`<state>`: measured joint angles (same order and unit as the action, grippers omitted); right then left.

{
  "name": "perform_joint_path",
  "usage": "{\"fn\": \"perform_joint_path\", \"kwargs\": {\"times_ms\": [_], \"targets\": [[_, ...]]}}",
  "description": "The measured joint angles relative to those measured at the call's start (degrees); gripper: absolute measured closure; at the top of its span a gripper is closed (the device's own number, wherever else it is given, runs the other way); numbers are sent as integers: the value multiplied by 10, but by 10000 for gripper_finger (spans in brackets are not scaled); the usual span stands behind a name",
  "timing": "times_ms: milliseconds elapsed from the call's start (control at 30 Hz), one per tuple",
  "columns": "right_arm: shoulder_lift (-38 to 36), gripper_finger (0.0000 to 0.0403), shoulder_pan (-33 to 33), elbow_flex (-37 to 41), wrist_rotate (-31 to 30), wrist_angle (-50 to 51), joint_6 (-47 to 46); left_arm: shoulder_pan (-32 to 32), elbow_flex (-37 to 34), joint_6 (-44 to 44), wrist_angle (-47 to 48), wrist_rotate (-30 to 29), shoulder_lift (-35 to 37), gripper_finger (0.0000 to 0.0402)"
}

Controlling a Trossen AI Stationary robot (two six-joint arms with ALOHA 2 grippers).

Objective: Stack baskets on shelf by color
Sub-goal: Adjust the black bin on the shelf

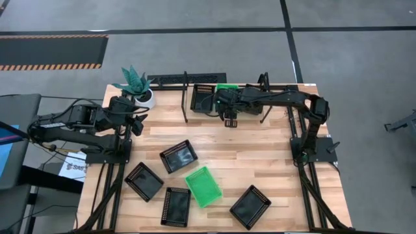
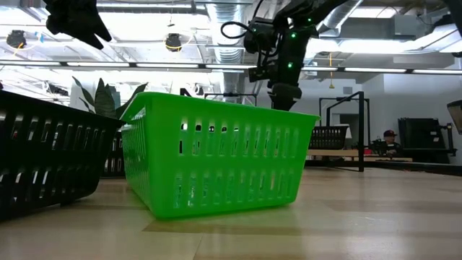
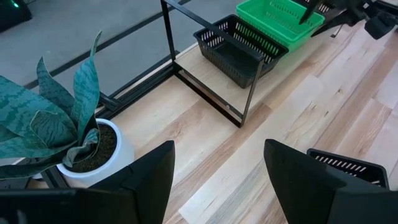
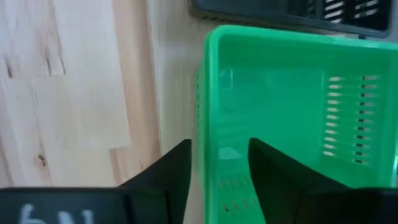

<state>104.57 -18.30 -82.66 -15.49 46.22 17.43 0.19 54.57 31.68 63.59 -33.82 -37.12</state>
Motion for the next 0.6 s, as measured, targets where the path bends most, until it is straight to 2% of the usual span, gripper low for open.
{"fn": "perform_joint_path", "kwargs": {"times_ms": [233, 467, 600], "targets": [[-18, 189, 3, -33, -4, 25, -21, 0, 0, -2, 1, 0, 0, 166], [-31, 195, -9, -47, -56, 206, -106, 0, 0, -1, 5, 1, 0, 166], [-45, 197, -20, -8, -56, 242, -133, 0, 0, -1, 4, 1, 0, 166]]}}
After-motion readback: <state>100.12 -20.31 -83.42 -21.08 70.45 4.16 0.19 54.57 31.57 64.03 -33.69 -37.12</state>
